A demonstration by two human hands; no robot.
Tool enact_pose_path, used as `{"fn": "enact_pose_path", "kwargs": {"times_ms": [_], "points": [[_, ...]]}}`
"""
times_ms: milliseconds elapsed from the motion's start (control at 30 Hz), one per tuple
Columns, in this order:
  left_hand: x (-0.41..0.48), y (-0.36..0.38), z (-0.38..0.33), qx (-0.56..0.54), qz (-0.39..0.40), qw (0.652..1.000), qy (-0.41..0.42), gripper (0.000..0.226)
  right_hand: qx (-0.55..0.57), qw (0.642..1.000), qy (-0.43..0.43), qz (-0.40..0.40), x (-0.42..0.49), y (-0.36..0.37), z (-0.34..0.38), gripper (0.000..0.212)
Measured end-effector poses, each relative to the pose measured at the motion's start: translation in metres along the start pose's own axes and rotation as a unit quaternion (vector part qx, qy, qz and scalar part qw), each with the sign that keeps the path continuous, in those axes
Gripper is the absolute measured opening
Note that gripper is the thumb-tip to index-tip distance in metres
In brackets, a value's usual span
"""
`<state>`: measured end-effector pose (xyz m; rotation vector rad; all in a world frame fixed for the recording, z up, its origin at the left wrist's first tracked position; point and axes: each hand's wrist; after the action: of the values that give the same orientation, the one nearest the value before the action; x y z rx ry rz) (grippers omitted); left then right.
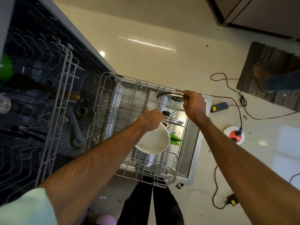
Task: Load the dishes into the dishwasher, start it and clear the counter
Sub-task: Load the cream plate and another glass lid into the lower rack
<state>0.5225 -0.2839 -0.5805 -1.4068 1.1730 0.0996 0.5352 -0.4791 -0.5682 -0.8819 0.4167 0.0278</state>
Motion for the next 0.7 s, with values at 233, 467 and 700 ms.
{"fn": "enact_pose_path", "kwargs": {"times_ms": [233, 467, 700], "points": [[-0.003, 0.006, 0.007, -0.025, -0.029, 0.999, -0.002, 0.022, -0.032, 0.999, -0.03, 0.007, 0.005, 0.009, 0.004, 0.025], [-0.007, 0.006, 0.014, -0.032, -0.032, 0.999, -0.002, 0.021, -0.099, 0.993, -0.06, 0.027, 0.01, 0.018, 0.003, 0.022], [-0.003, 0.004, 0.018, -0.039, -0.038, 0.999, -0.004, 0.021, -0.162, 0.981, -0.102, 0.031, 0.016, 0.034, -0.003, 0.017]]}}
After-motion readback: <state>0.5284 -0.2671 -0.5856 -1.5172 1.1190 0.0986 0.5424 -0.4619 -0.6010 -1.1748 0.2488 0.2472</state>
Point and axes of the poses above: each hand's wrist, its own x-axis towards the middle knuckle, its own y-axis out of the palm, z = x × y, and after that the axes turned 5 degrees about x, right-handed
